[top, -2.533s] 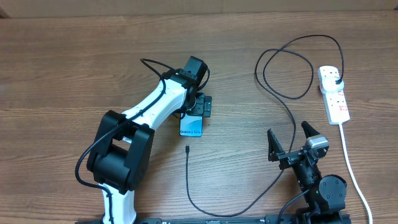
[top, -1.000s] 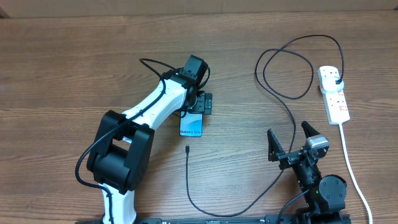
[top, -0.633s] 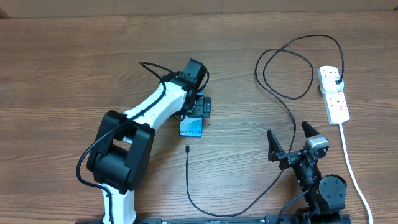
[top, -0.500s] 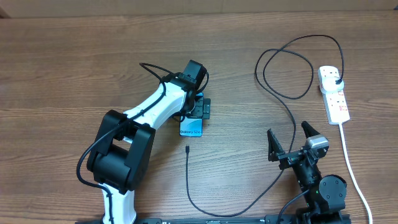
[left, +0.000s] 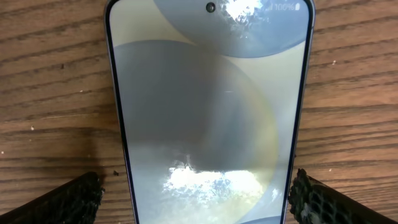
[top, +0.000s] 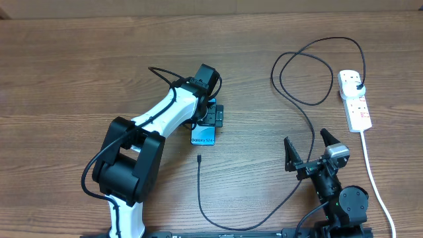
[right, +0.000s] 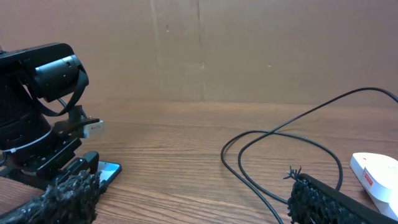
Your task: Plug charger to phone and switch on socket
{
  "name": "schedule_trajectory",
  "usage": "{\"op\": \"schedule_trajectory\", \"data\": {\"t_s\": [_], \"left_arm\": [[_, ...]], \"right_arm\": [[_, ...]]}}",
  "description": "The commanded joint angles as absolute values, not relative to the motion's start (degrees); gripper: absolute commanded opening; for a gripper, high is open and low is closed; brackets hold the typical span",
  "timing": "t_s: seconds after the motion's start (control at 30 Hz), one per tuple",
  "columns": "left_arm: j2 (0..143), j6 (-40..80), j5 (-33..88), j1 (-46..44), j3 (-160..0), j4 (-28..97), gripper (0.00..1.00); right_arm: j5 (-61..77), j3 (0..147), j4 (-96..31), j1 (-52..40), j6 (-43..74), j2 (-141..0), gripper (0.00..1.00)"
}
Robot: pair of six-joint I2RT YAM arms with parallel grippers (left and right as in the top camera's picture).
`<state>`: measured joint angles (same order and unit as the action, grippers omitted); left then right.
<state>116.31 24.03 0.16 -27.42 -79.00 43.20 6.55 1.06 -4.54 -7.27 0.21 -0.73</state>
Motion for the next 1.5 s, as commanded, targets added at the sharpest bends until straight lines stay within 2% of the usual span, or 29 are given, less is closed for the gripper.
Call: {"op": "schedule_trajectory", "data": {"t_s": [0.0, 1.27, 1.37, 1.47], "left_arm": [[117.03, 23.77, -0.64, -27.9, -78.46, 43.27, 1.0], [117.69, 24.71, -0.64, -28.27, -76.01, 40.25, 1.0], [117.71, 24.69, -0.64, -28.27, -75.9, 40.25, 0.95], [117.71, 24.64, -0.86, -28.25, -75.9, 40.45, 0.95]], "right_arm": [[5.87, 0.47, -4.25, -7.55, -0.08, -0.23, 1.0], [5.87, 0.47, -4.25, -7.55, -0.08, -0.23, 1.0], [5.87, 0.47, -4.25, -7.55, -0.08, -0.23, 1.0], [5.87, 0.47, -4.25, -7.55, -0.08, -0.23, 1.0]]}}
